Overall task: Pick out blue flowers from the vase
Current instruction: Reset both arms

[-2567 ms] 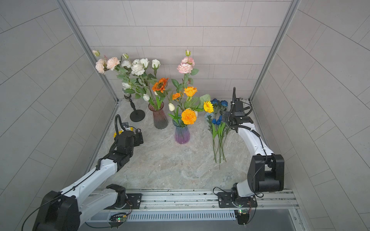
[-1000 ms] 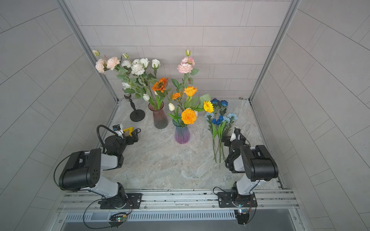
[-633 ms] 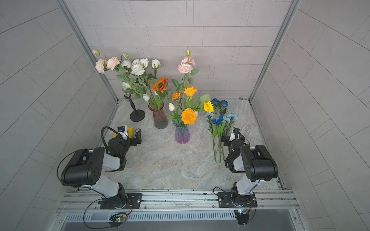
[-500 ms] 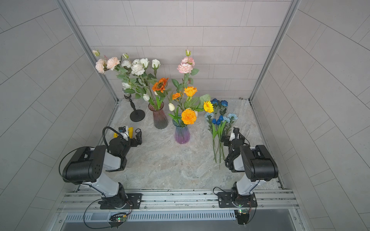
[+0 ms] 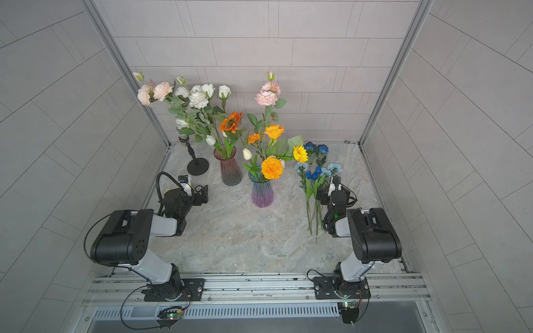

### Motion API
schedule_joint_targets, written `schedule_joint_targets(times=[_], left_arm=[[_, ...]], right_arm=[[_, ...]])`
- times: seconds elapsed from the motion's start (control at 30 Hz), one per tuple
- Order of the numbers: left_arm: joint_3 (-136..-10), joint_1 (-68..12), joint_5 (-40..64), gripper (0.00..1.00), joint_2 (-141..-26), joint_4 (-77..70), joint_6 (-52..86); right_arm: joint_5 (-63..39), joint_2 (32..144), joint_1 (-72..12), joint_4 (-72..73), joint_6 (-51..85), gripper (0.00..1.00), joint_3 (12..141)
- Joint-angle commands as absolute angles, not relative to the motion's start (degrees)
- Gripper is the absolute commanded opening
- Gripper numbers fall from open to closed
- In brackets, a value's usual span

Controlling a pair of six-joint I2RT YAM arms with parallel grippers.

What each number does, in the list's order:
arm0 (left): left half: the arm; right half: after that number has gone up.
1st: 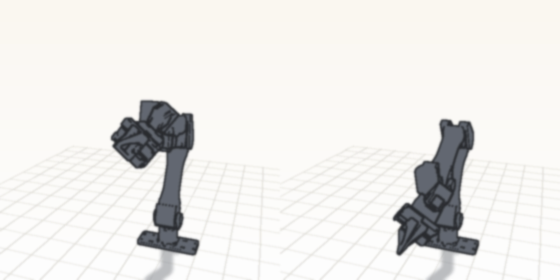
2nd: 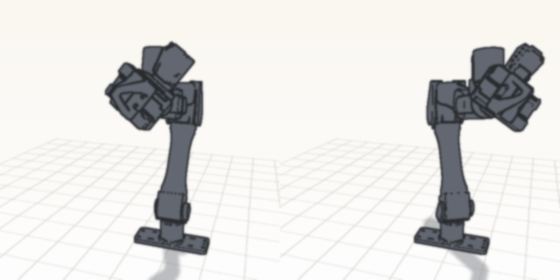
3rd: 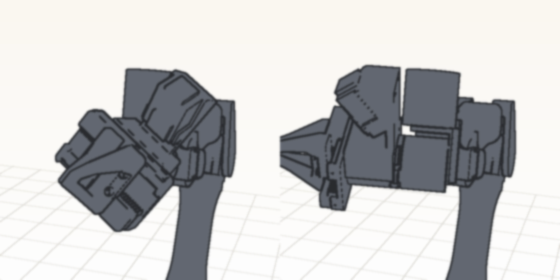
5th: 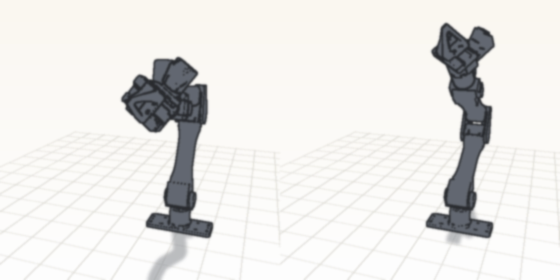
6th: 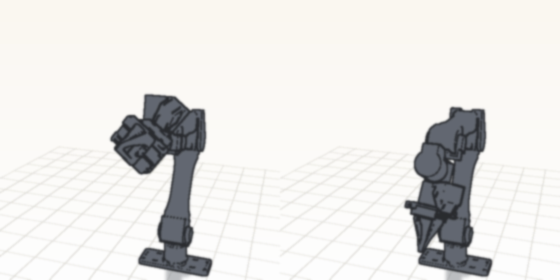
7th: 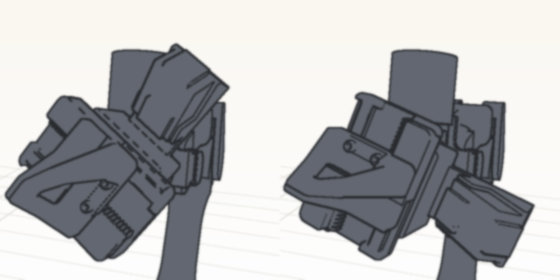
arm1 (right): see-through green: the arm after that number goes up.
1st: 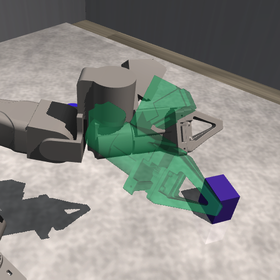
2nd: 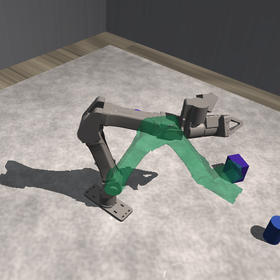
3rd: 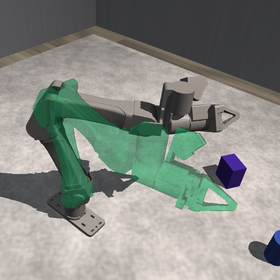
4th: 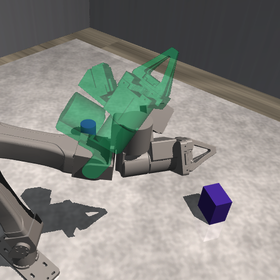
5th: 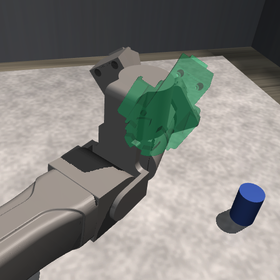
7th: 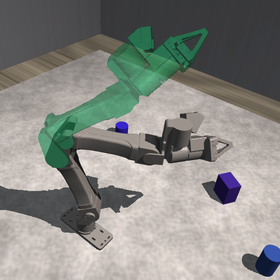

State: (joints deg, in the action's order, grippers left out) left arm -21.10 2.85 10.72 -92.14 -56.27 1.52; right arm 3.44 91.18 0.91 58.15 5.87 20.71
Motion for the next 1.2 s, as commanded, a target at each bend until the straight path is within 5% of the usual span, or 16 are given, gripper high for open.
schedule_joint_targets(times=[0.0, 1.17], left_arm=[[-22.22, 2.08, 7.57, 1.0, -90.89, -53.72, -0.08], [-22.24, 1.72, 6.91, 1.0, -90.88, -53.67, -0.22]], right_arm=[[2.73, 90.04, 0.44, 53.81, 4.22, 0.99, 21.53], [2.75, 89.82, 0.35, 53.34, 4.26, 0.99, 21.53]])
